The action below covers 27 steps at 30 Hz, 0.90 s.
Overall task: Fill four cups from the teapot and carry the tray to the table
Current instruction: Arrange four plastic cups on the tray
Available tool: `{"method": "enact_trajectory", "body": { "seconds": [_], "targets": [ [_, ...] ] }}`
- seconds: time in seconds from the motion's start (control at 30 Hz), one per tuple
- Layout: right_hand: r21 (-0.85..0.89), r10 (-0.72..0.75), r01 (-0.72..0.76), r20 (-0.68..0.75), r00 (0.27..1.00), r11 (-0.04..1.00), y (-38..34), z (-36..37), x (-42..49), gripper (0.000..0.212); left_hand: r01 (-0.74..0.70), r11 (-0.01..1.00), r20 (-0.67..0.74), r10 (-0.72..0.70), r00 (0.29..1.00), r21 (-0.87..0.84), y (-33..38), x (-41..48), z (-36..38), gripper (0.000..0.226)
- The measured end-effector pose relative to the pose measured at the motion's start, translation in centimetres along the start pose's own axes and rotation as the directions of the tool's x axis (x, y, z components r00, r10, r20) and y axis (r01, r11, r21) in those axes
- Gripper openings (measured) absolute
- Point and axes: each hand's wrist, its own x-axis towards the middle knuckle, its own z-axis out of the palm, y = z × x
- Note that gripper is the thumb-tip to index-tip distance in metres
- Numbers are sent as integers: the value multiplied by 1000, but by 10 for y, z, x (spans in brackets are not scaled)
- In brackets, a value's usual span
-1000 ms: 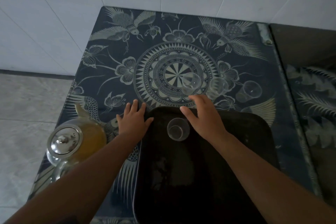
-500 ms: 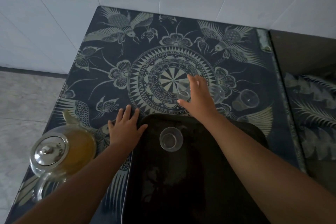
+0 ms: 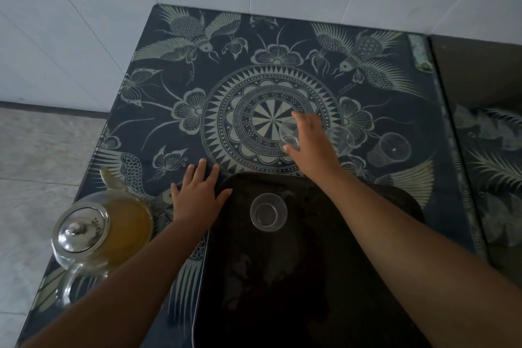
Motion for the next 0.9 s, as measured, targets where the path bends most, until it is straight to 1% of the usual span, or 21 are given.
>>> {"method": "enact_trajectory", "body": {
  "seconds": [0.13,0.3,0.57,0.7,0.9],
  "targets": [
    [21,-1,2,-17,1000,1000,-5,-12,-9,73,-5,1000,3,5,1000,-9,0,0,1,75],
    [7,-32,32,-2,999,999,-6,-23,-33,71,-2,1000,11,2,1000,-21,-1,2,0,76],
    [-17,8,-7,25,1000,1000,4,-34,-85,77,6,999,1,-6,1000,-35,-2,2,1,76],
    [-23,19,-18,45,999,1000,12,-31,-113,77,9,999,-5,-9,1000,-35,-2,2,1,76],
    [16,62,-64,64,996,998,21,-25,-153,75,13,999,-10,-14,1000,-47,0,3,0,76]
  ]
}}
